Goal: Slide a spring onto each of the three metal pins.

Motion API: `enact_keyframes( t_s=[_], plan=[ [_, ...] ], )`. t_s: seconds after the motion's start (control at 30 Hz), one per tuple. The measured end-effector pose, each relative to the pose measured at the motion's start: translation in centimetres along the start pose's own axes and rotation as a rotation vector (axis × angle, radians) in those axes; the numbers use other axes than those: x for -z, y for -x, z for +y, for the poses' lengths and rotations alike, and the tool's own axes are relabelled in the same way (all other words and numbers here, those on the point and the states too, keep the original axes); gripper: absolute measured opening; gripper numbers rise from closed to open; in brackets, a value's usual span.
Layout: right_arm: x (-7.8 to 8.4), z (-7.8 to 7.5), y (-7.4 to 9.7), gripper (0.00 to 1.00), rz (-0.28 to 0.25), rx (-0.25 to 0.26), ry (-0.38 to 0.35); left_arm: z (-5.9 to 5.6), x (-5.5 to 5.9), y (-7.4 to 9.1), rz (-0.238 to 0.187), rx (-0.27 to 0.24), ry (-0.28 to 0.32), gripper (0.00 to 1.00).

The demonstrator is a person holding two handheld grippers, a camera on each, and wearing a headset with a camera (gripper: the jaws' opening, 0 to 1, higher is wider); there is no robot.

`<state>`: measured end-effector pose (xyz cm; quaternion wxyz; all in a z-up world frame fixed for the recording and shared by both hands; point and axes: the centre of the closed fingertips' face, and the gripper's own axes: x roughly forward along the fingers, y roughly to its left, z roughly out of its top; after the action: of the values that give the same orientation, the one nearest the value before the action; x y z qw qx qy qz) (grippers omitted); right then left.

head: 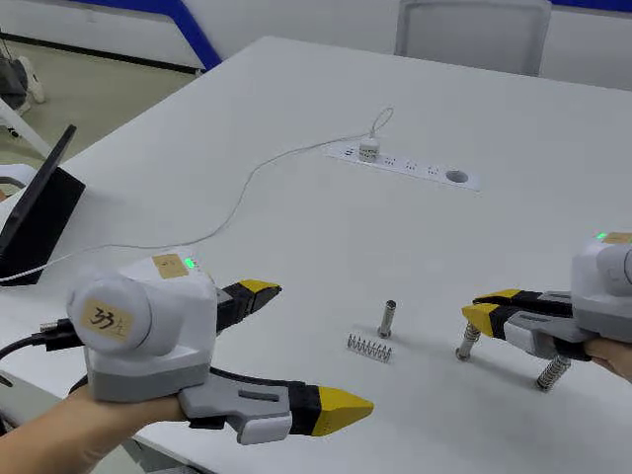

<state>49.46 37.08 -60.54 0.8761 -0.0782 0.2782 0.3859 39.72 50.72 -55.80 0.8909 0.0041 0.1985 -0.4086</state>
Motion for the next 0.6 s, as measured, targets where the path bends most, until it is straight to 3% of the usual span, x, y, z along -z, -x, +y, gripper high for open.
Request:
enact_keyframes(
  t_s=[0.33,0.6],
  plan=[
    [2.1,-0.2,-0.7,0.11,0.074,0.023,0.029,-0.5,-0.3,-0.4,-0.011,0.012,0.004,0.95],
    [3.3,0.0,-1.5,0.12,0.127,0.013,0.056,-0.7,-0.2,-0.4,-0.007,0.013,0.005,0.95]
  ],
)
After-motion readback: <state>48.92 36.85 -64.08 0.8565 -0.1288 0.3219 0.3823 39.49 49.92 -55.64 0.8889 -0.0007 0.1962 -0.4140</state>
